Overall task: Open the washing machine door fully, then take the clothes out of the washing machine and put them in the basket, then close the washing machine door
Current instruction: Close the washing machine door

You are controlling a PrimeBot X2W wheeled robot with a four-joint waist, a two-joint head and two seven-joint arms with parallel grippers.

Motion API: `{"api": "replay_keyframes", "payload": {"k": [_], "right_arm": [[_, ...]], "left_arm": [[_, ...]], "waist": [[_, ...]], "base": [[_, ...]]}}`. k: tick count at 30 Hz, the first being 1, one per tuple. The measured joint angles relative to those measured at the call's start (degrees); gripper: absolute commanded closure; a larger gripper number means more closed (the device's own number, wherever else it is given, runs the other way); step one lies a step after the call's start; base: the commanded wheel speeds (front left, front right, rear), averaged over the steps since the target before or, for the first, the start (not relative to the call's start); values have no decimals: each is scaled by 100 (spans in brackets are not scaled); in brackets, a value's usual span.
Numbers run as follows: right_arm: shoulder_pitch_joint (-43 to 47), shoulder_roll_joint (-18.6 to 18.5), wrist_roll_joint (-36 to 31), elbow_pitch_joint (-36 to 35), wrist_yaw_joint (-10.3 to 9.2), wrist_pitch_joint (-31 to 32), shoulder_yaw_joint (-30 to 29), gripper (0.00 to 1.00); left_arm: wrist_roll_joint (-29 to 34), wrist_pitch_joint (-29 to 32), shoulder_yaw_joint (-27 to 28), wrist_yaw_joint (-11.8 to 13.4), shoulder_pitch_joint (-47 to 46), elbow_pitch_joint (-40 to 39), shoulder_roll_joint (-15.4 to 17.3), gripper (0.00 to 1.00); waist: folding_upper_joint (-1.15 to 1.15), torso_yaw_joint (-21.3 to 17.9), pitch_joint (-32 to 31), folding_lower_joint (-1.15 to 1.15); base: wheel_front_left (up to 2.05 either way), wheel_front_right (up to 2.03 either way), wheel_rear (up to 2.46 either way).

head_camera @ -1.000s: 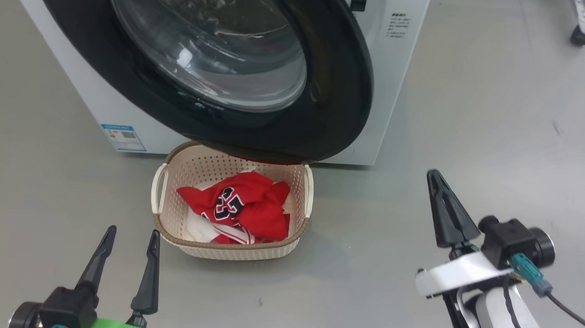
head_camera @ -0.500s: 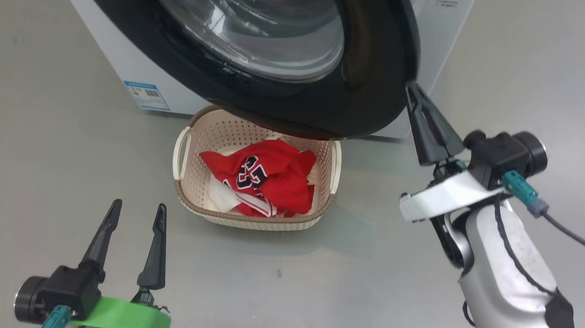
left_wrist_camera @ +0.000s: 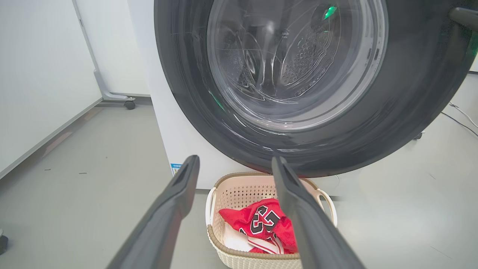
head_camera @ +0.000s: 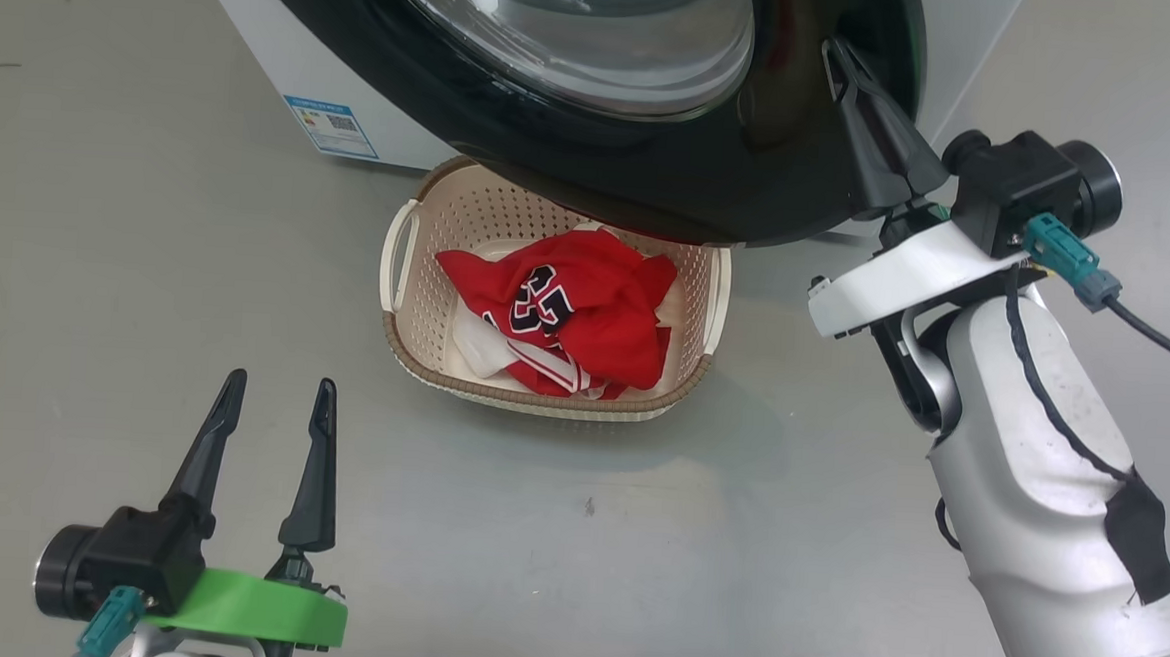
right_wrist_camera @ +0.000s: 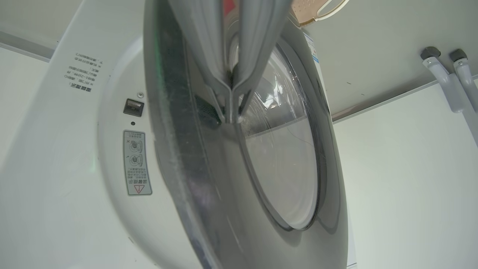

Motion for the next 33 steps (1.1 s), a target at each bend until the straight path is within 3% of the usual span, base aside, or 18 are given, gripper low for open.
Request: {"api": "replay_keyframes", "payload": {"k": [16,33], "right_arm": [[-1087,-25,36,599,40,-5,-94,100],[-2156,-388,-47,1390,37,16,-350,100]], "left_arm": [[0,-45,-45,-7,-292,69,-76,0],[0,-53,-148,-65,-517,243,-152,0]], "waist": [[0,54,345,0],[0,308,617,0]], "base": [[0,0,0],[0,0,0]]}}
